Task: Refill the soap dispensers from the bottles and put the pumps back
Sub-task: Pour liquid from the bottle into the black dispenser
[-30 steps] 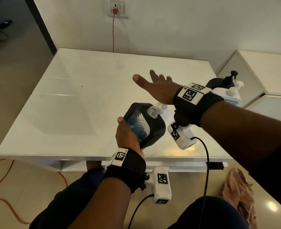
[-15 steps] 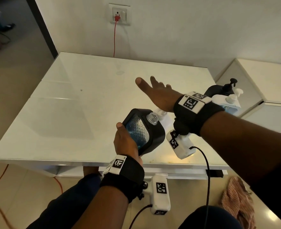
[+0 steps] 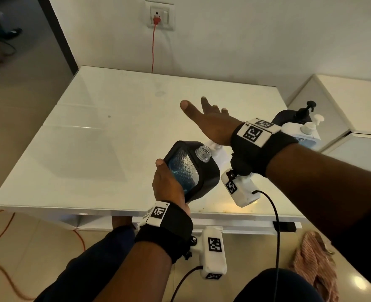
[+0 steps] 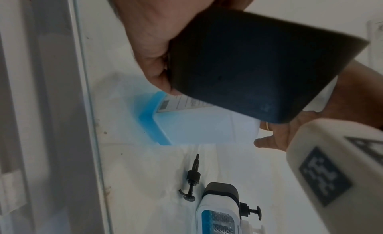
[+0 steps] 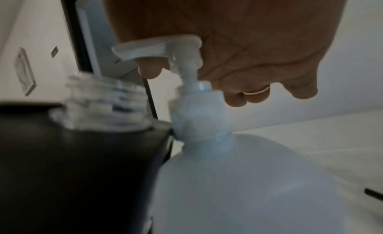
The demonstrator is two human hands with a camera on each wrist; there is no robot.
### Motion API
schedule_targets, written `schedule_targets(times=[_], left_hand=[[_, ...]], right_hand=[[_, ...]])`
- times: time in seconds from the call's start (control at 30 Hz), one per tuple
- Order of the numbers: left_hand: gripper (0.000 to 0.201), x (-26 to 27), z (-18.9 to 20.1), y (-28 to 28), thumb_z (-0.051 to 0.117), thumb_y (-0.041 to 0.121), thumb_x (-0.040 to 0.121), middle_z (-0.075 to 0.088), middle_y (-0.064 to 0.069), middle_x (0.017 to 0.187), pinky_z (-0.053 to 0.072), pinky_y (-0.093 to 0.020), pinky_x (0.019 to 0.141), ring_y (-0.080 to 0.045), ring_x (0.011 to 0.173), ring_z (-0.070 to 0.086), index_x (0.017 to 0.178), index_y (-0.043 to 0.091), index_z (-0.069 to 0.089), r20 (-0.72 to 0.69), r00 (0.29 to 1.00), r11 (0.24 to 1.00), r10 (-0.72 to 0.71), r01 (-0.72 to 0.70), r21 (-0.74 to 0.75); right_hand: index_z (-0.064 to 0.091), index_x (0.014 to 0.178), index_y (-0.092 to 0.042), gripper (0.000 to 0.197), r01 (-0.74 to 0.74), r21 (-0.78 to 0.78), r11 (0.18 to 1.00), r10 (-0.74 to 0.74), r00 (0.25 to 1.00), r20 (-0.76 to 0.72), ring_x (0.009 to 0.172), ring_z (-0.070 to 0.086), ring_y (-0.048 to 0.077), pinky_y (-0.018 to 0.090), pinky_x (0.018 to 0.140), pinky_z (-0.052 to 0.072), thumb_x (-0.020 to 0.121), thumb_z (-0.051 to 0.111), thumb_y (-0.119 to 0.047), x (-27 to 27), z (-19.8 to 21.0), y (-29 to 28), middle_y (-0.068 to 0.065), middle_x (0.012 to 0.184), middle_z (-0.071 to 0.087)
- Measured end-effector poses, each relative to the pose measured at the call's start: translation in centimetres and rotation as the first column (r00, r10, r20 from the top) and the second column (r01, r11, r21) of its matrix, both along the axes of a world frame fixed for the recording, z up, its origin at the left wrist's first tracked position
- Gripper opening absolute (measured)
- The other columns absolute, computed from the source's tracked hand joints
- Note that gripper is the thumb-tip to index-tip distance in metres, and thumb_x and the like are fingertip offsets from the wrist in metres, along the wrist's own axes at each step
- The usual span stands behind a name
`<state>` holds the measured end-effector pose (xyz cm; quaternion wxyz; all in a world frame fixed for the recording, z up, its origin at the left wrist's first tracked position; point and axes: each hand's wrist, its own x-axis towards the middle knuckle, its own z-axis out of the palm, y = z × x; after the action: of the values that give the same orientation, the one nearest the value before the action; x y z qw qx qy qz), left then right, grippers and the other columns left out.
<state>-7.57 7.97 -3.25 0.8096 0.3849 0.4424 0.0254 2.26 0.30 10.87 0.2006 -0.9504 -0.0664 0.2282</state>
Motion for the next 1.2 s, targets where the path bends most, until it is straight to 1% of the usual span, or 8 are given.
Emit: schedule_targets(times=[0.13,0.3,0.5,0.67,0.83,1.0,1.1,1.2], left_hand=[[0.045,-0.08,-0.27,-0.04,0.037,0.072,0.101,0.066,-0.008,0.132,0.053,-0.060,0.104,-0.038,0.118,0.065,0.121,0.039,0.061,0.017,1.000,1.000,0.013,-0.013,-0.002],[0.063,-0.13,-0.31,-0.28,0.042,0.080,0.088,0.068,-0.008,0.129,0.054,-0.061,0.102,-0.038,0.116,0.067,0.128,0.036,0.063,0.014,1.000,1.000,0.004,-0.004,-0.011],[0.041,-0.03,-0.06,0.06,0.038,0.072,0.101,0.066,-0.009,0.130,0.053,-0.059,0.104,-0.037,0.117,0.065,0.111,0.039,0.060,0.000,1.000,1.000,0.009,-0.009,0.008],[0.068,-0.14,0.22,-0.24,0.040,0.086,0.071,0.066,-0.008,0.133,0.054,-0.059,0.104,-0.037,0.117,0.066,0.119,0.041,0.061,0.004,1.000,0.999,0.012,-0.012,0.041],[0.060,-0.20,-0.03,-0.50,0.042,0.081,0.084,0.068,-0.008,0.128,0.055,-0.059,0.102,-0.037,0.115,0.067,0.121,0.039,0.063,0.028,1.000,1.000,0.014,-0.015,0.023],[0.068,-0.05,-0.17,-0.08,0.041,0.092,0.063,0.070,-0.006,0.127,0.055,-0.059,0.102,-0.035,0.114,0.068,0.102,0.043,0.065,0.022,1.000,0.998,0.000,-0.002,0.056],[0.059,-0.15,0.09,-0.18,0.042,0.086,0.075,0.069,-0.006,0.127,0.056,-0.058,0.101,-0.035,0.113,0.068,0.105,0.041,0.064,0.020,1.000,0.998,0.010,-0.011,0.059],[0.060,-0.21,0.14,-0.32,0.041,0.084,0.076,0.068,-0.007,0.128,0.055,-0.058,0.102,-0.035,0.114,0.067,0.110,0.040,0.063,0.011,1.000,0.999,0.009,-0.009,0.041]], right_hand=[[-0.008,0.161,-0.029,0.100,0.013,0.016,1.000,-0.014,1.000,0.008,0.155,-0.014,0.032,0.055,0.121,-0.007,0.084,0.014,-0.089,-0.08,0.11,-0.03,0.011,0.169,-0.006],[-0.009,0.161,-0.028,0.104,0.021,-0.042,0.999,-0.019,0.999,0.028,0.155,-0.012,0.033,0.058,0.121,-0.004,0.082,0.016,-0.091,-0.23,-0.45,-0.29,0.010,0.169,-0.005],[-0.010,0.161,-0.030,0.104,-0.006,-0.039,0.999,0.006,1.000,-0.001,0.155,-0.014,0.033,0.057,0.120,-0.006,0.081,0.015,-0.092,-0.01,-0.08,0.02,0.011,0.169,-0.007],[-0.009,0.161,-0.029,0.104,-0.003,-0.020,1.000,0.003,1.000,0.007,0.155,-0.014,0.033,0.057,0.121,-0.006,0.081,0.015,-0.092,0.12,0.00,-0.11,0.011,0.169,-0.007],[-0.006,0.162,-0.028,0.105,0.017,-0.064,0.998,-0.015,0.999,0.039,0.155,-0.011,0.033,0.059,0.120,-0.003,0.081,0.017,-0.092,-0.03,-0.53,-0.31,0.010,0.170,-0.004],[-0.007,0.161,-0.029,0.103,-0.007,-0.033,0.999,0.007,1.000,-0.002,0.155,-0.013,0.032,0.057,0.120,-0.006,0.082,0.015,-0.091,0.02,0.01,-0.08,0.010,0.169,-0.005],[-0.008,0.161,-0.029,0.102,-0.002,-0.005,1.000,0.002,1.000,-0.006,0.155,-0.015,0.032,0.056,0.120,-0.007,0.083,0.014,-0.090,0.16,0.40,-0.23,0.010,0.169,-0.007],[-0.007,0.161,-0.029,0.104,-0.001,-0.016,1.000,0.002,1.000,0.017,0.155,-0.013,0.031,0.058,0.120,-0.005,0.081,0.016,-0.092,-0.06,0.14,-0.36,0.009,0.170,-0.005]])
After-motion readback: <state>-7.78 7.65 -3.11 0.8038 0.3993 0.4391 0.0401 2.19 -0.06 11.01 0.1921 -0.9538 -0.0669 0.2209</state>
